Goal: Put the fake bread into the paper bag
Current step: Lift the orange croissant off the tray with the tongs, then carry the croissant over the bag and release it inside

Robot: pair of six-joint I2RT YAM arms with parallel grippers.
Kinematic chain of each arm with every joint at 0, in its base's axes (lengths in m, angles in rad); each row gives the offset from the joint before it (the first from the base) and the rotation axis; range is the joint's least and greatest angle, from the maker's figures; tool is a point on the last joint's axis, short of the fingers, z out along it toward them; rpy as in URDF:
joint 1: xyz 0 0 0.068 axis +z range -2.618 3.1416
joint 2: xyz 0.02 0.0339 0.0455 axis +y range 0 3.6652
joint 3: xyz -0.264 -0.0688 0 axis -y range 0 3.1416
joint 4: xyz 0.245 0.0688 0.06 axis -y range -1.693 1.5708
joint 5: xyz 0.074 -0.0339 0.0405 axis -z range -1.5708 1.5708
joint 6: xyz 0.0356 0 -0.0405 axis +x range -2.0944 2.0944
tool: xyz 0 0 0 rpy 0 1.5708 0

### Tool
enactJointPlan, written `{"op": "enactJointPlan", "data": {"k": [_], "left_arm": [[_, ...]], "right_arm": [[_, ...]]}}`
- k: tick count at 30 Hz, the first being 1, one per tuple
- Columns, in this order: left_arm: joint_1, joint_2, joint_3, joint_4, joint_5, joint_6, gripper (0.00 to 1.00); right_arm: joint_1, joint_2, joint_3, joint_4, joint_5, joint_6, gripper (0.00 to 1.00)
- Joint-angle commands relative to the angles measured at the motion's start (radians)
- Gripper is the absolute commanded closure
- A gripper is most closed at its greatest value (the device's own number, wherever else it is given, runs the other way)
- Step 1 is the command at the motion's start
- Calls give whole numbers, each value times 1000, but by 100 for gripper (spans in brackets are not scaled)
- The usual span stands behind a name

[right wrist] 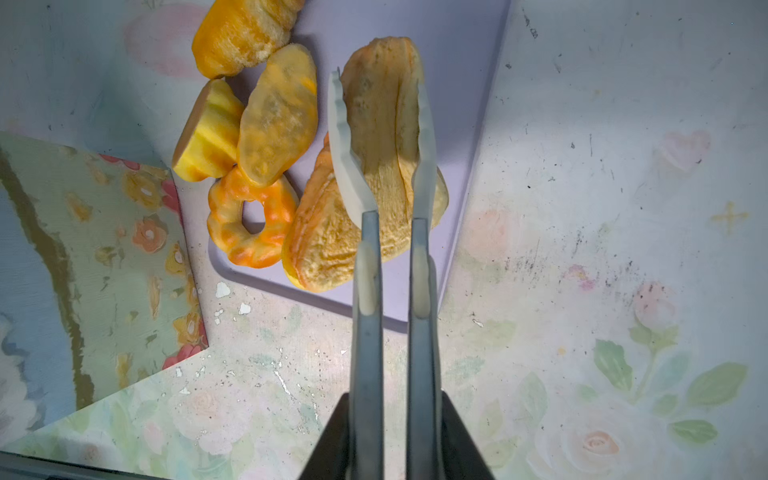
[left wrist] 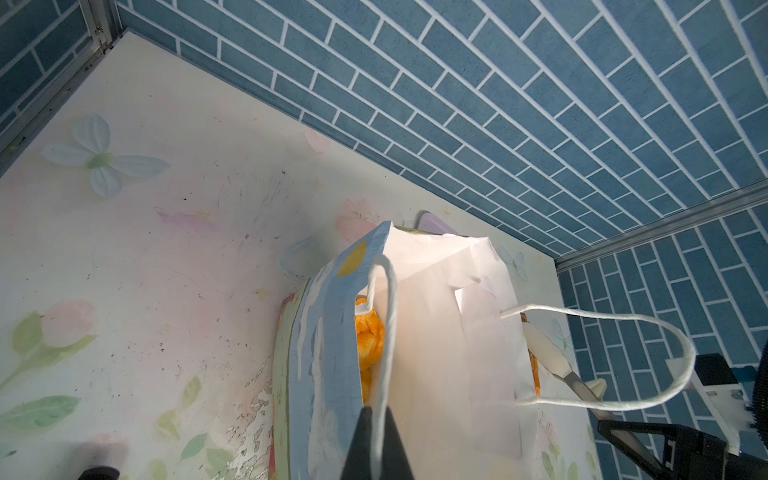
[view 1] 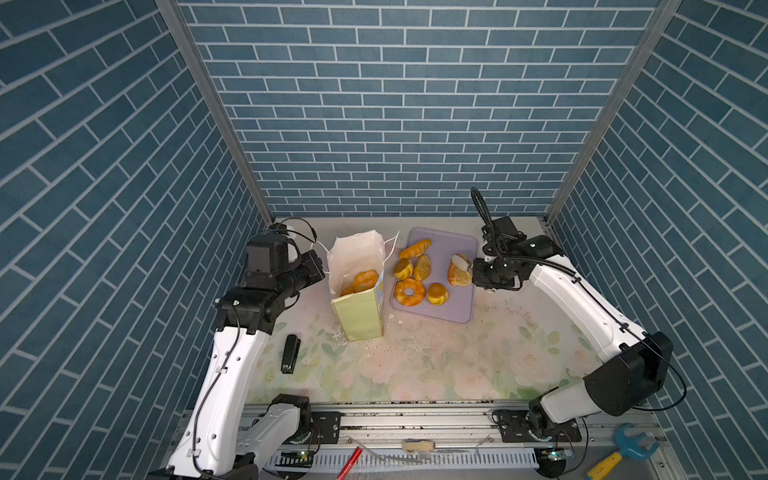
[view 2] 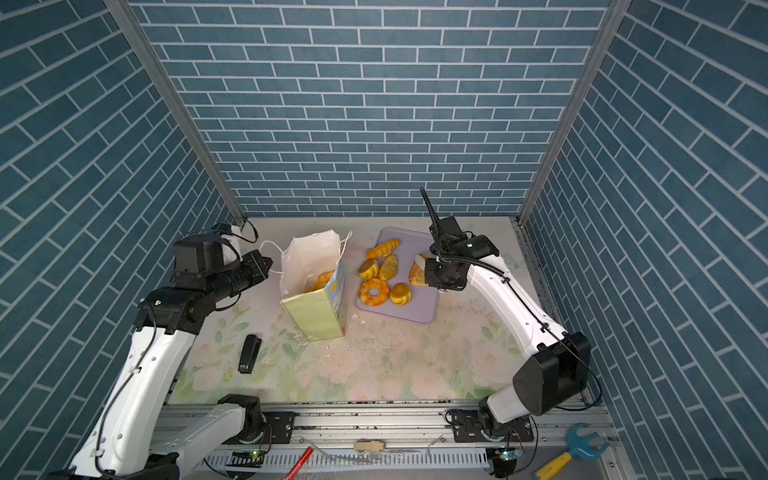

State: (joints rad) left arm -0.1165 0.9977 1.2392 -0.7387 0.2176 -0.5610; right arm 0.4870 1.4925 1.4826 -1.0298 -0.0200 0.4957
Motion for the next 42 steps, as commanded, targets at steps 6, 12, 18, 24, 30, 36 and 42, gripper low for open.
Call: {"op": "enactJointPlan", "data": {"k": [6, 12, 18, 24, 30, 36, 42], "left_arm": [[1, -9, -12, -6, -2, 8, 100], [0, -10, -15, -4, -1, 8, 100], [0, -8, -15, -2, 3, 7, 100], [0, -10, -11, -2, 4, 6, 100], [0, -10, -13, 0, 8, 1, 100], [0, -11, -6, -9, 6, -1, 100], [0, -15, -8, -13, 3, -3, 100]], "right_arm": [[2, -68, 125, 42, -33, -43, 81], [3, -95, 186, 47, -90, -57, 82], [7, -134, 235, 74, -135, -69, 83], [36, -137, 368, 65, -170, -99, 83], [141, -30, 623, -3, -162, -182, 83], [301, 140, 853, -87, -137, -273, 83], [430, 243, 886, -85, -106, -311, 82]]}}
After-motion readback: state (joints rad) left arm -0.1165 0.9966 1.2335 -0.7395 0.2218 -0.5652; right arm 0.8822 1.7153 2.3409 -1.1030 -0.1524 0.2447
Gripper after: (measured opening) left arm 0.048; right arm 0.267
